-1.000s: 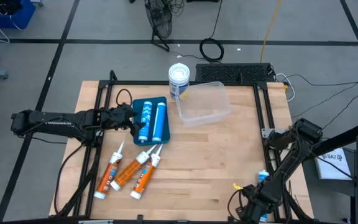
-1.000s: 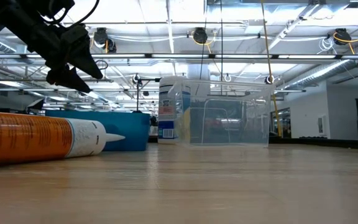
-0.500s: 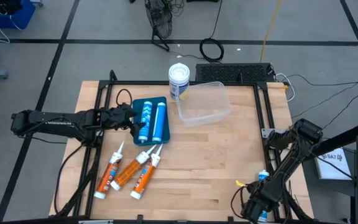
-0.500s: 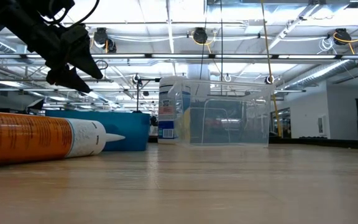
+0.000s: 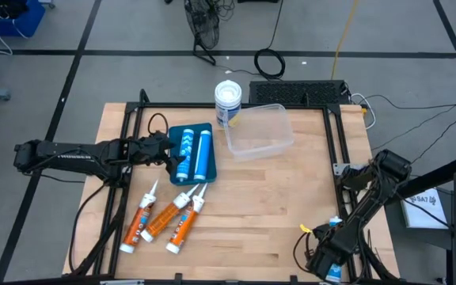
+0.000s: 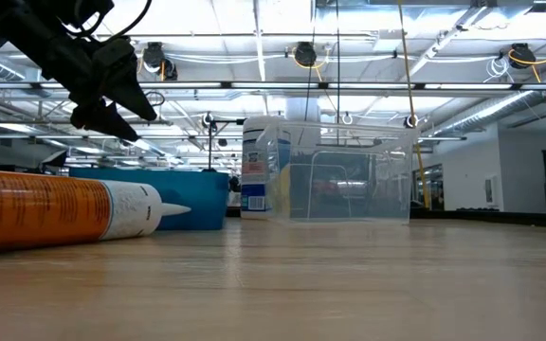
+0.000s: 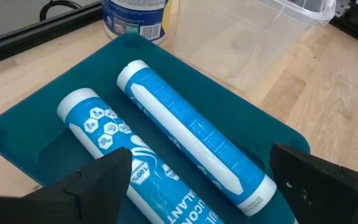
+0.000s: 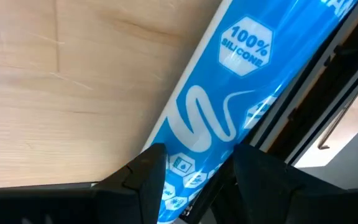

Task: Pick & place silicon tubes, Sealant and Lysol wipes
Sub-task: Put the blue caulk tube into the blue bin

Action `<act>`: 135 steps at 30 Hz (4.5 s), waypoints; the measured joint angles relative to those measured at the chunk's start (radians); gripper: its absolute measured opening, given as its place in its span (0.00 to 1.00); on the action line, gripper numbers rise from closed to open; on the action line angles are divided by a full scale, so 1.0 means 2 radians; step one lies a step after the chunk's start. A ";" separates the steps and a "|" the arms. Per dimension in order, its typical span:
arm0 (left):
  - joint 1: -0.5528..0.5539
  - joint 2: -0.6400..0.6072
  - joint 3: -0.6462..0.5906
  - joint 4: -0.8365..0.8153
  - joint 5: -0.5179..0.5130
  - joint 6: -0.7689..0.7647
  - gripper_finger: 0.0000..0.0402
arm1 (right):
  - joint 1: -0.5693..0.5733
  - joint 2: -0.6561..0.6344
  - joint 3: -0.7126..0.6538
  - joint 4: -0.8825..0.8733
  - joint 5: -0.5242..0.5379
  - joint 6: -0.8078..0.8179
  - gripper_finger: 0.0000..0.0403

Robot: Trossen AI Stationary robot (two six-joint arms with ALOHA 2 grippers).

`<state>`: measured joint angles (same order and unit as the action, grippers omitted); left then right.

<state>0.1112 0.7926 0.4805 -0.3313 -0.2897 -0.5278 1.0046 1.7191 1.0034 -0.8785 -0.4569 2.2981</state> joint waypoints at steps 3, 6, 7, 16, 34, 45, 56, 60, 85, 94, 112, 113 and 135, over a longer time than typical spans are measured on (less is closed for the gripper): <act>0.000 0.000 0.000 0.000 0.000 0.000 0.95 | -0.003 -0.001 -0.025 0.017 -0.007 0.007 0.42; 0.000 0.000 0.000 0.000 0.000 0.000 0.96 | -0.011 -0.003 -0.044 0.020 -0.014 0.009 0.43; 0.000 0.000 0.000 0.000 0.000 0.000 0.96 | -0.014 -0.003 -0.049 0.021 -0.015 0.010 0.43; 0.000 0.000 0.000 0.001 0.000 0.000 0.93 | -0.028 -0.002 -0.060 0.017 -0.007 -0.003 0.47; 0.000 0.000 0.000 0.002 0.000 0.000 0.94 | -0.042 0.002 -0.069 0.062 0.132 -0.018 0.60; 0.000 0.000 0.000 0.008 0.000 0.000 0.96 | -0.072 0.004 -0.068 0.077 0.409 -0.052 0.56; 0.000 0.000 0.000 0.027 0.000 0.000 0.94 | -0.145 0.002 -0.086 0.104 0.515 -0.174 0.55; 0.000 0.000 0.000 0.027 0.000 0.000 0.95 | -0.174 0.001 -0.110 0.165 0.526 -0.223 0.56; 0.000 0.000 0.000 0.026 0.000 0.000 0.93 | -0.291 0.038 -0.223 0.798 0.671 -0.774 0.53; 0.000 0.000 0.000 0.026 0.000 0.000 0.94 | -0.334 0.092 -0.223 0.918 0.623 -0.881 0.53; 0.000 0.000 0.000 0.026 0.000 0.000 0.92 | -0.377 0.097 -0.224 1.039 0.418 -1.100 0.52; 0.000 0.000 0.000 0.026 0.000 0.000 0.92 | -0.381 0.097 -0.224 1.047 0.409 -1.109 0.52; 0.001 0.000 0.000 0.145 0.000 0.000 0.94 | -0.457 0.095 -0.223 1.207 0.212 -1.182 0.52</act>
<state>0.1127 0.7925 0.4808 -0.0415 -0.2902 -0.5278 0.0910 1.9083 0.5583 1.5363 -0.0330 -0.0660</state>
